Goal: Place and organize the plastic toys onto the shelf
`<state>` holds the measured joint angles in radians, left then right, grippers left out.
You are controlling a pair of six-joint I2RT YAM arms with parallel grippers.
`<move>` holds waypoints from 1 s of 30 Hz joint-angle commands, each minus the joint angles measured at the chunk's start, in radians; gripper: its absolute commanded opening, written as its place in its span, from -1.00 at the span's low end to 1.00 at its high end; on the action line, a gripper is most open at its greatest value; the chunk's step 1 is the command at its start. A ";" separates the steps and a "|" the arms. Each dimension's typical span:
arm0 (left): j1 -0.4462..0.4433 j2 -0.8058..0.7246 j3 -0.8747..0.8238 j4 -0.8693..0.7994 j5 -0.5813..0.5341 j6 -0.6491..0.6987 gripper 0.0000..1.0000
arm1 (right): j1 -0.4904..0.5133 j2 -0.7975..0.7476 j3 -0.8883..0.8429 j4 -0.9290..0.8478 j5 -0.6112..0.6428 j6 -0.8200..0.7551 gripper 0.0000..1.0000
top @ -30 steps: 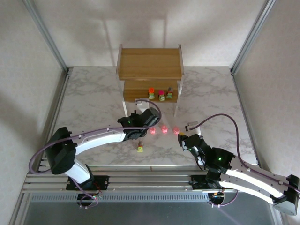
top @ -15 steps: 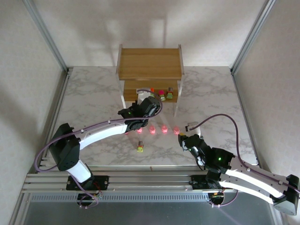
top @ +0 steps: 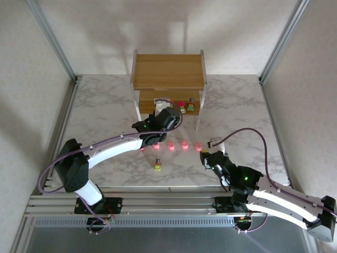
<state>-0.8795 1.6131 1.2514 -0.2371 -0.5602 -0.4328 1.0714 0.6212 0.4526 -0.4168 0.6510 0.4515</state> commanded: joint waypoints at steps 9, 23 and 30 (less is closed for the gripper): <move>0.010 -0.094 0.011 -0.024 0.018 0.023 -0.32 | 0.000 0.168 0.086 0.147 -0.193 0.070 -0.13; -0.001 -0.331 -0.366 0.032 0.039 -0.101 -0.32 | 0.028 0.196 0.089 0.090 -0.195 0.106 -0.13; -0.021 -0.420 -0.532 0.053 0.029 -0.176 -0.32 | 0.027 0.166 0.074 0.018 -0.176 0.098 -0.13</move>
<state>-0.8860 1.2255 0.7639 -0.1997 -0.5228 -0.5541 1.0901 0.8108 0.5282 -0.3489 0.4484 0.5468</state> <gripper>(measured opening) 0.340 0.436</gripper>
